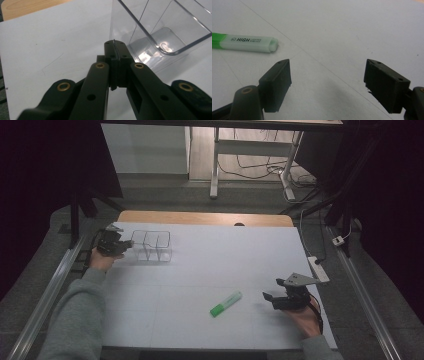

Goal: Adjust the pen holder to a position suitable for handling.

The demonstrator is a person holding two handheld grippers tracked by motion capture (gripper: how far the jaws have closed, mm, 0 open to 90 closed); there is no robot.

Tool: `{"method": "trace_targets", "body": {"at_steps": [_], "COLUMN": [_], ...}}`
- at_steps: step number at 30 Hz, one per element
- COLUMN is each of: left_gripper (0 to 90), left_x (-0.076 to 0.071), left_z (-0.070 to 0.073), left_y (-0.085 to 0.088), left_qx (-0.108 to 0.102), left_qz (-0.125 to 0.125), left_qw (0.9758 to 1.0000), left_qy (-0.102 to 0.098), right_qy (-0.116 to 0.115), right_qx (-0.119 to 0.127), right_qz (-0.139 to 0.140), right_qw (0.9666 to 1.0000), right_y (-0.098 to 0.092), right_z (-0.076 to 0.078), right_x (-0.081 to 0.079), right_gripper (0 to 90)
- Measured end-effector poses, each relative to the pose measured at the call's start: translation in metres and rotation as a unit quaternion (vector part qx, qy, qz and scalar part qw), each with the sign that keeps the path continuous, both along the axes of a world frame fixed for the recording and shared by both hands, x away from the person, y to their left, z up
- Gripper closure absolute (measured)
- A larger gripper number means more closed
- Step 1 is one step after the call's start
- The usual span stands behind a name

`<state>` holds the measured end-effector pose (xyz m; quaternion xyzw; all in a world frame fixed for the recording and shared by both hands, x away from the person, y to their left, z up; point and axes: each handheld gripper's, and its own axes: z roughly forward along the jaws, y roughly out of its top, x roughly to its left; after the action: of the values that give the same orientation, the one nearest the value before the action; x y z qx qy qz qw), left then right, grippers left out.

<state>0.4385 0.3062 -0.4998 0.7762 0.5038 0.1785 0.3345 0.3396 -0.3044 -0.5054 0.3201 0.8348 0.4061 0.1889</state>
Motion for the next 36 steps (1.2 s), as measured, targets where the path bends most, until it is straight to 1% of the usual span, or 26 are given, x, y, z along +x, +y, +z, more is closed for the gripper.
{"method": "trace_targets", "body": {"at_steps": [1,5,6,8,18,19,21,28,36], "left_gripper": [89.0,89.0,89.0,89.0,89.0,89.0,89.0,89.0,89.0], "left_x": [0.000,0.001,0.001,0.001,0.003,0.004,0.004,0.005,0.007], "left_z": [0.000,0.000,0.000,0.000,0.002,0.003,0.004,0.005,0.008], "left_y": [0.000,-0.007,-0.007,-0.012,-0.027,-0.032,-0.034,-0.052,-0.063], "left_qx": [0.000,-0.002,-0.002,0.000,0.002,0.002,0.001,0.003,0.007], "left_qz": [0.000,-0.017,-0.017,-0.028,-0.047,-0.051,-0.055,-0.077,-0.087], "left_qw": [1.0000,0.9999,0.9999,0.9996,0.9989,0.9987,0.9985,0.9970,0.9962], "left_qy": [0.000,0.000,0.000,-0.001,-0.004,-0.006,-0.006,-0.006,-0.005], "right_qy": [0.000,0.000,0.000,0.001,0.001,0.001,0.001,0.002,0.003], "right_qx": [0.000,0.000,0.000,0.000,-0.001,-0.001,-0.001,-0.003,-0.002], "right_qz": [0.000,0.000,0.000,0.000,0.001,0.001,0.002,0.003,0.004], "right_qw": [1.0000,1.0000,1.0000,1.0000,1.0000,1.0000,1.0000,1.0000,1.0000], "right_y": [0.000,0.000,0.000,0.000,0.001,0.001,0.001,0.001,0.001], "right_z": [0.000,0.000,0.000,0.000,0.000,0.000,0.000,0.000,0.000], "right_x": [0.000,0.000,0.000,0.000,0.000,0.000,0.000,0.000,0.000], "right_gripper": [20.9,20.9,20.9,20.9,20.9,20.9,20.9,20.9,20.9]}}
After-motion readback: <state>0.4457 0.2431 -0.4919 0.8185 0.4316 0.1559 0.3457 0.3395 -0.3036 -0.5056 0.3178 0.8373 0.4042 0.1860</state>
